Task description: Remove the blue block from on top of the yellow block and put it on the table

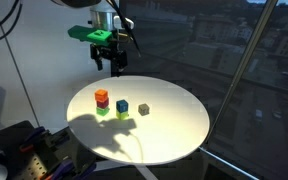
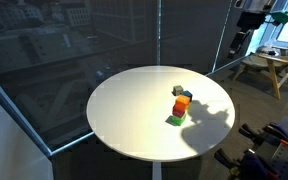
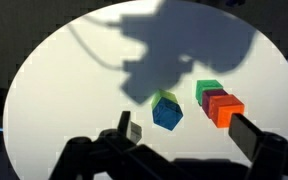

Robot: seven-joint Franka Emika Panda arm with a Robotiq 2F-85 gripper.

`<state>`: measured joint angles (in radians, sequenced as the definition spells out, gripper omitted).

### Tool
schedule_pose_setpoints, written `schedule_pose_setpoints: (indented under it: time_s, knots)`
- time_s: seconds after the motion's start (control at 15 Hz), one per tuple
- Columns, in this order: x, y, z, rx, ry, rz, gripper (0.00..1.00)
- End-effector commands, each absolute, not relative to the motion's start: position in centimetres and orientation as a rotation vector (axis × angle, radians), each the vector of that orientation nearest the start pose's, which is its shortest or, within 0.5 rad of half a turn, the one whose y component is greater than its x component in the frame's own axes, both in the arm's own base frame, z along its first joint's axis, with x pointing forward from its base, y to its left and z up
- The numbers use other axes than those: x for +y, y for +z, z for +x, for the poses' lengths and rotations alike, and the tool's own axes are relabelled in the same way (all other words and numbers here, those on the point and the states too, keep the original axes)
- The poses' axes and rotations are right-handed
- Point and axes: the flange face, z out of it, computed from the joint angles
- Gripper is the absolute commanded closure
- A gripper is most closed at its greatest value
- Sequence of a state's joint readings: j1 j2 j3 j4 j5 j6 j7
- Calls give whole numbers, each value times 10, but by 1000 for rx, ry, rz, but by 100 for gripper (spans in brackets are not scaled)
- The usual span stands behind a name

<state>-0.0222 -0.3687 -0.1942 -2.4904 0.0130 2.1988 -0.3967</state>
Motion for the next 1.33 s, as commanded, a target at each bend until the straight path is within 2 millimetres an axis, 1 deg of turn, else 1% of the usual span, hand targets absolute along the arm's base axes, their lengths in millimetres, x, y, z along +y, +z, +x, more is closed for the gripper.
schedule_pose_setpoints:
  time_s: [0.0,0.33,0.6,0.67,0.73,0.93,1.27]
  knots:
    - [-86,409,447,-300,-176,-3101,0]
    - [-75,384,469,-285,-204,-3124,0]
    - [-72,373,479,-271,-179,-3130,0]
    - [-72,372,479,-272,-166,-3129,0]
    - [-70,369,470,-299,-170,-3121,0]
    - [-71,367,474,-296,-165,-3123,0]
    - [-71,367,474,-295,-166,-3123,0]
